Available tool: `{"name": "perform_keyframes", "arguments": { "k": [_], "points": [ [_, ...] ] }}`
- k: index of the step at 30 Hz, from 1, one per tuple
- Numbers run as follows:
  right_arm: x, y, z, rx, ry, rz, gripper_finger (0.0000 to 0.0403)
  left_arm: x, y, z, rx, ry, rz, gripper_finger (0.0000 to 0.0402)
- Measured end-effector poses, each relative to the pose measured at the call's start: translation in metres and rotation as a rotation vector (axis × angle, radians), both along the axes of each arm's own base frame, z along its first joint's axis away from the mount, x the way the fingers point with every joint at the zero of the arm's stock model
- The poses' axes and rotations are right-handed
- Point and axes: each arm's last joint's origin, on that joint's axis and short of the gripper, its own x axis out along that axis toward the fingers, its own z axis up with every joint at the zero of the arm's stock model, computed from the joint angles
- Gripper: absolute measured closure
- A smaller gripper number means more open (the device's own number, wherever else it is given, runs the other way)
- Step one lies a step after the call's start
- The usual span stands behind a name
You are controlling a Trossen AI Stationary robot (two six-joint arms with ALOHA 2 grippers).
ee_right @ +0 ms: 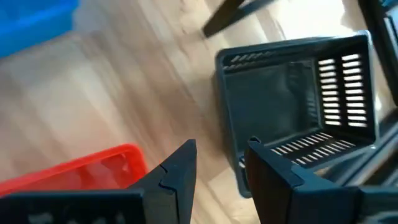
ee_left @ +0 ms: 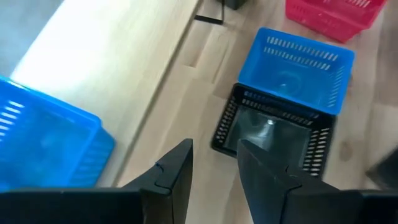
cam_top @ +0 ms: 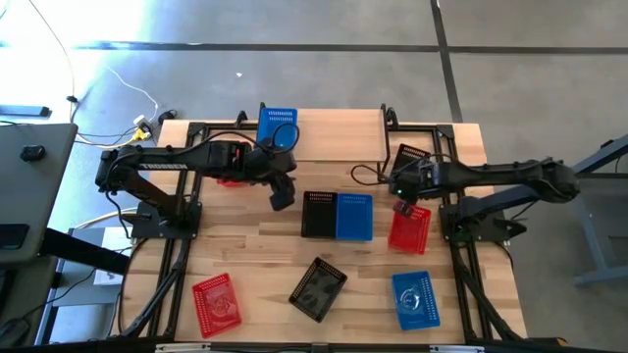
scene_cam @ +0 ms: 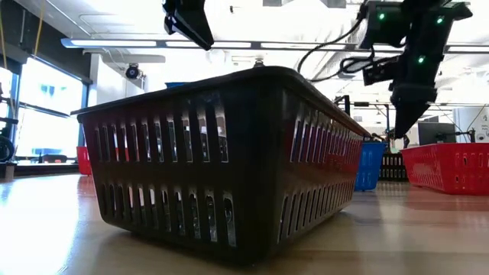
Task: Stack baskets on shelf by color
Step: Put the top right black bin on the shelf
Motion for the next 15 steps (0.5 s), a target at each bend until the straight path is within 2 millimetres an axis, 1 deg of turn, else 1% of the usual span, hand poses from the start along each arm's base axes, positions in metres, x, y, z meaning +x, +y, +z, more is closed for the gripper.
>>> {"name": "perform_keyframes", "arguments": {
  "k": [7, 10, 15],
  "points": [
    [0.015, -0.003, -0.02, -0.015, 0.085, -0.013, 0.0281, -0.001, 0.003, 0.0, 0.03, 0.018, -0.017, 0.0284],
    [0.019, -0.005, -0.028, -0.039, 0.118, -0.048, 0.0281, -0.001, 0.005, 0.0, 0.046, 0.026, -0.013, 0.0284],
    [0.022, -0.013, -0.04, -0.021, 0.169, -0.122, 0.0281, -0.002, 0.009, 0.0, 0.039, 0.028, -0.019, 0.0284]
  ]
}}
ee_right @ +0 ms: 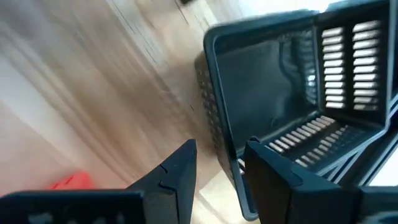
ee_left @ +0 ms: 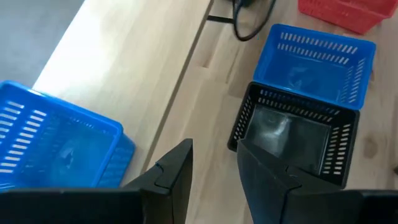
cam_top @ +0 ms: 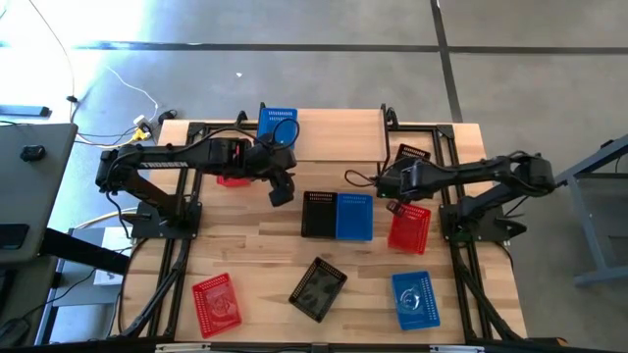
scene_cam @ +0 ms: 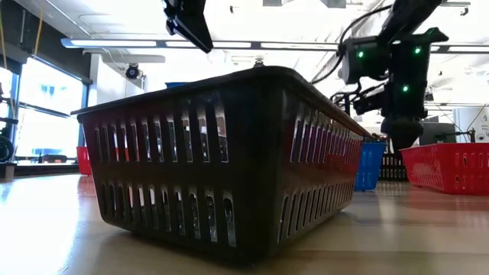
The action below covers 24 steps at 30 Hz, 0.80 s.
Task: Stack baskets on shelf by color
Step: Put the top right black bin on the shelf
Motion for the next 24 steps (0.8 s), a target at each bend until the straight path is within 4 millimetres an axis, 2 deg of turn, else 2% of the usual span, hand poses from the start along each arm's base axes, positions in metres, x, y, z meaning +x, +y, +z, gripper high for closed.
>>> {"name": "perform_keyframes", "arguments": {
  "k": [10, 13, 18, 24],
  "points": [
    [0.0, -0.018, -0.016, 0.08, 0.061, -0.089, 0.0284, 0.0, 0.0, 0.0, -0.002, 0.002, -0.008, 0.0284],
    [0.0, -0.021, -0.016, 0.109, 0.058, -0.085, 0.0311, 0.0, 0.0, 0.0, -0.002, 0.003, -0.009, 0.0284],
    [-0.001, -0.021, -0.015, 0.155, 0.04, -0.088, 0.0391, 0.0, 0.001, 0.0, 0.0, 0.004, -0.006, 0.0284],
    [-0.002, -0.018, -0.014, 0.201, 0.028, -0.107, 0.04, -0.001, 0.005, 0.0, -0.002, 0.003, 0.008, 0.0284]
  ]
}}
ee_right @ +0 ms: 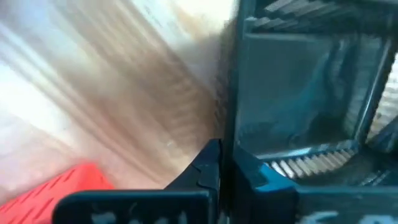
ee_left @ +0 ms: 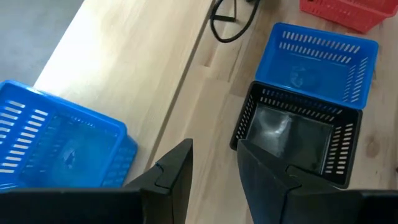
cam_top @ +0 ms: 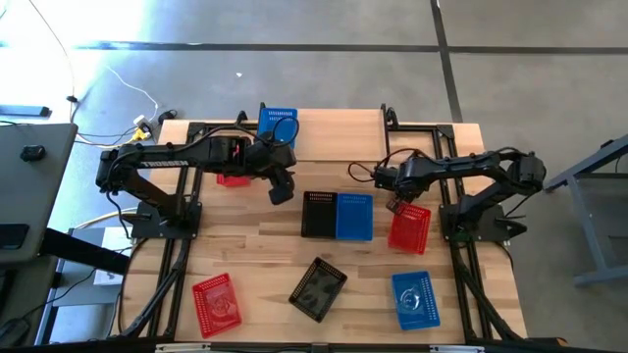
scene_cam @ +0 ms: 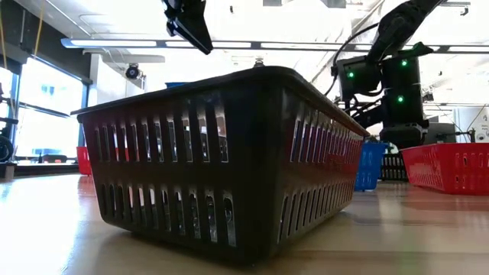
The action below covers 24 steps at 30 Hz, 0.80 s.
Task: Stack baskets on shelf by color
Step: Put the top right black bin on the shelf
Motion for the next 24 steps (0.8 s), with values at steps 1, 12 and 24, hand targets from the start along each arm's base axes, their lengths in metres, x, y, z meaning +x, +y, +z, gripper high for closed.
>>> {"name": "perform_keyframes", "arguments": {
  "k": [1, 12, 24],
  "points": [
    [0.0, 0.002, 0.001, 0.0, -0.003, -0.003, 0.0401, 0.0, 0.0, 0.0, 0.0, 0.0, 0.001, 0.0284],
    [-0.015, 0.028, 0.032, -0.071, -0.137, -0.139, 0.0402, 0.0, 0.0, 0.0, -0.001, -0.001, 0.001, 0.0284],
    [-0.018, 0.037, 0.093, -0.248, -0.269, -0.146, 0.0403, 0.0, 0.0, 0.0, -0.045, -0.035, 0.065, 0.0284]
  ]
}}
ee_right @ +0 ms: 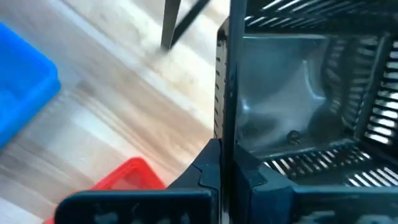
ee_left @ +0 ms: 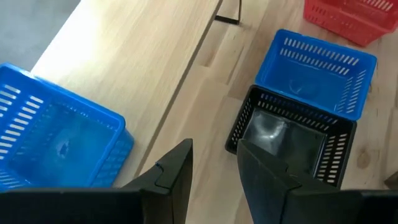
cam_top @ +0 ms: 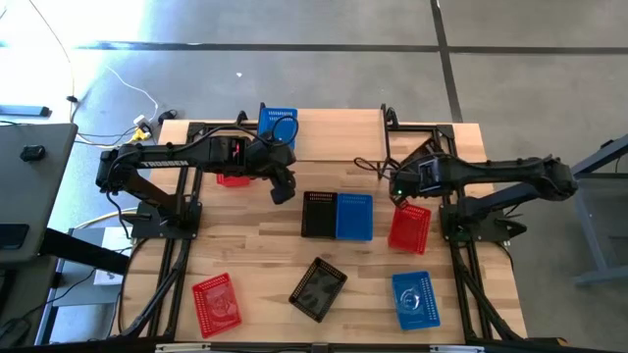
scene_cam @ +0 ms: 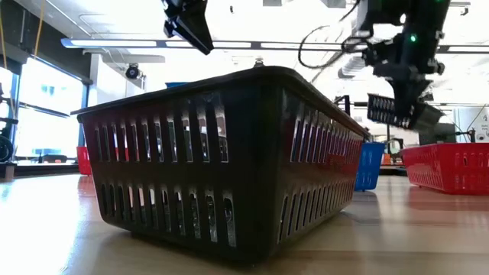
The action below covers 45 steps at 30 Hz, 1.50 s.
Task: Stack baskets on shelf by color
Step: Put the top right black bin on the shelf
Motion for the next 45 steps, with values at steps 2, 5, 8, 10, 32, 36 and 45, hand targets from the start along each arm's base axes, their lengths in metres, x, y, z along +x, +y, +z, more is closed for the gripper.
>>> {"name": "perform_keyframes", "arguments": {
  "k": [2, 5, 8, 10, 32, 36, 45],
  "points": [
    [0.002, -0.001, 0.01, -0.029, -0.002, 0.025, 0.0403, 0.0, 0.0, 0.0, -0.009, -0.007, 0.013, 0.0284],
    [0.004, -0.005, 0.026, -0.07, -0.011, 0.038, 0.0403, 0.0, 0.0, 0.0, -0.021, -0.017, 0.032, 0.0284],
    [0.004, -0.008, 0.041, -0.105, -0.009, 0.051, 0.0403, 0.0, 0.0, 0.0, -0.032, -0.026, 0.048, 0.0284],
    [0.004, -0.01, 0.052, -0.14, -0.008, 0.073, 0.0403, 0.0, 0.0, 0.0, -0.036, -0.028, 0.051, 0.0284],
    [0.039, -0.034, 0.114, -0.353, -0.202, 0.459, 0.0403, -0.007, -0.006, -0.007, -0.29, -0.023, 0.174, 0.0284],
    [0.052, -0.035, 0.105, -0.325, -0.16, 0.517, 0.0403, -0.008, -0.012, -0.008, -0.351, -0.006, 0.141, 0.0284],
    [0.079, -0.039, 0.077, -0.24, -0.044, 0.623, 0.0403, -0.01, -0.024, -0.011, -0.373, 0.06, 0.104, 0.0284]
  ]
}}
